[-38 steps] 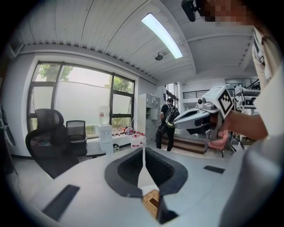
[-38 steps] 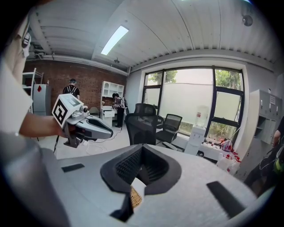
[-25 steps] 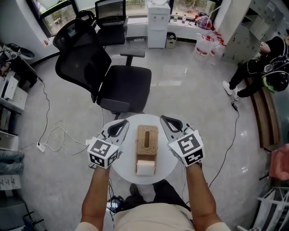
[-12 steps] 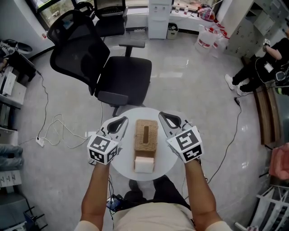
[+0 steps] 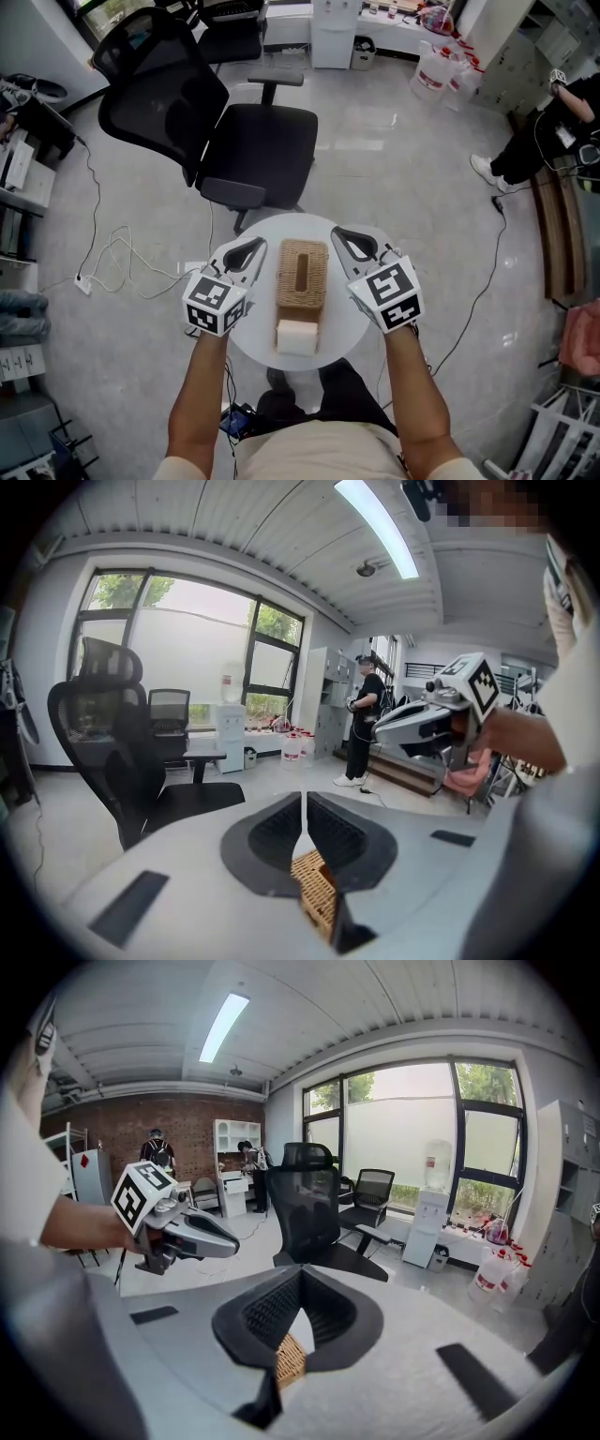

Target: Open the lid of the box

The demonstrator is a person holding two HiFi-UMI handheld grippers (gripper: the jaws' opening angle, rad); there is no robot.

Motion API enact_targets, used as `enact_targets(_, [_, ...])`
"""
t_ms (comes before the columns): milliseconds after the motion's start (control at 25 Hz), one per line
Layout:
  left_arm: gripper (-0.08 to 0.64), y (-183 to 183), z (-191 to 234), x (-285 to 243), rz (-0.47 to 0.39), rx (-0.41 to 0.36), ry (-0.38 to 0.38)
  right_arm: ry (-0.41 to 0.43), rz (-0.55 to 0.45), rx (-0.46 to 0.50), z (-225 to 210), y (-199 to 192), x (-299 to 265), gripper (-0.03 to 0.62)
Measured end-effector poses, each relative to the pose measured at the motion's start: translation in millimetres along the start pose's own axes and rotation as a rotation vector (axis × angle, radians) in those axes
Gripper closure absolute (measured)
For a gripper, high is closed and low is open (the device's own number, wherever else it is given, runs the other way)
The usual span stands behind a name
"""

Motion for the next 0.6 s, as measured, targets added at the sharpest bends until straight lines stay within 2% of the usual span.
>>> enact_targets(600, [0.537,-36.0,19.6,-12.6,0.048,0.051,0.006,0.014,0.034,-0.024,2.4,-19.6,-25.3,0.6])
Point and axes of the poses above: the fingertips, and each gripper's own axes: x backward along the fingers, z to its left, y out of its top, the point moved 2 cm from there along x, backward along the fingers, and after that the axes turned 9 degrees about -y, right-handed, at the moved point
